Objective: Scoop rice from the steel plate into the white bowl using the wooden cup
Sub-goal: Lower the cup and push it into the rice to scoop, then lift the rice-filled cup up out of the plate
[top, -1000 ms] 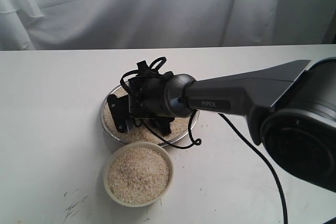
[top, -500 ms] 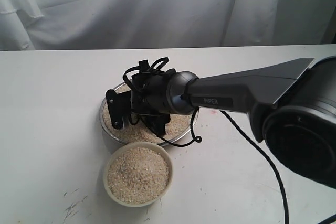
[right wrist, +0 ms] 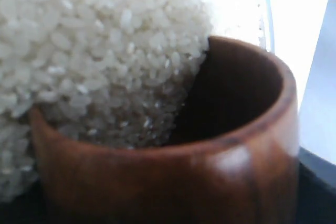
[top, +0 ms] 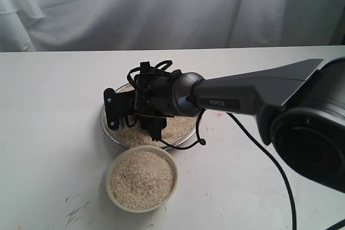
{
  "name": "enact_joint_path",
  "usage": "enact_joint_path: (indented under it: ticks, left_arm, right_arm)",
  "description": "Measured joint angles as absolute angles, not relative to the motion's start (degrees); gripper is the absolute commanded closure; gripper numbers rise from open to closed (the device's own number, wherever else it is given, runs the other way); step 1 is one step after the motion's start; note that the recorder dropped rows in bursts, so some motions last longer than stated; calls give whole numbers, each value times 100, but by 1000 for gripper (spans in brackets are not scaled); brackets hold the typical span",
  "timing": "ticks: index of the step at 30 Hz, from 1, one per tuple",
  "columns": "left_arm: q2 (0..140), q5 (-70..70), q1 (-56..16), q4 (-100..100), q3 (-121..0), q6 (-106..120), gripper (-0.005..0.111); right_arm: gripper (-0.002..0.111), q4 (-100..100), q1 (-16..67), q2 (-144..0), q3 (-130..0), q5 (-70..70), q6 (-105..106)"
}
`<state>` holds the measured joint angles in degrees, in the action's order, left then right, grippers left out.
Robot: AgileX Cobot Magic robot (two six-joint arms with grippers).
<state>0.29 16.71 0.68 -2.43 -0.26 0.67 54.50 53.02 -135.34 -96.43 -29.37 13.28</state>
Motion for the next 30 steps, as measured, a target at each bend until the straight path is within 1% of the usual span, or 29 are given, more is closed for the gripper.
enact_joint_path:
  ticks: [22,30]
  left_arm:
    - [29,1671,68,-243,-26,67,107]
    - [29,1671,68,-243,-26,67,107]
  right_arm:
    - [108,5162,5036,-13513,-9643,-2421,1125]
    - [108,4145,4809,-13472,-9643,-2165,1662]
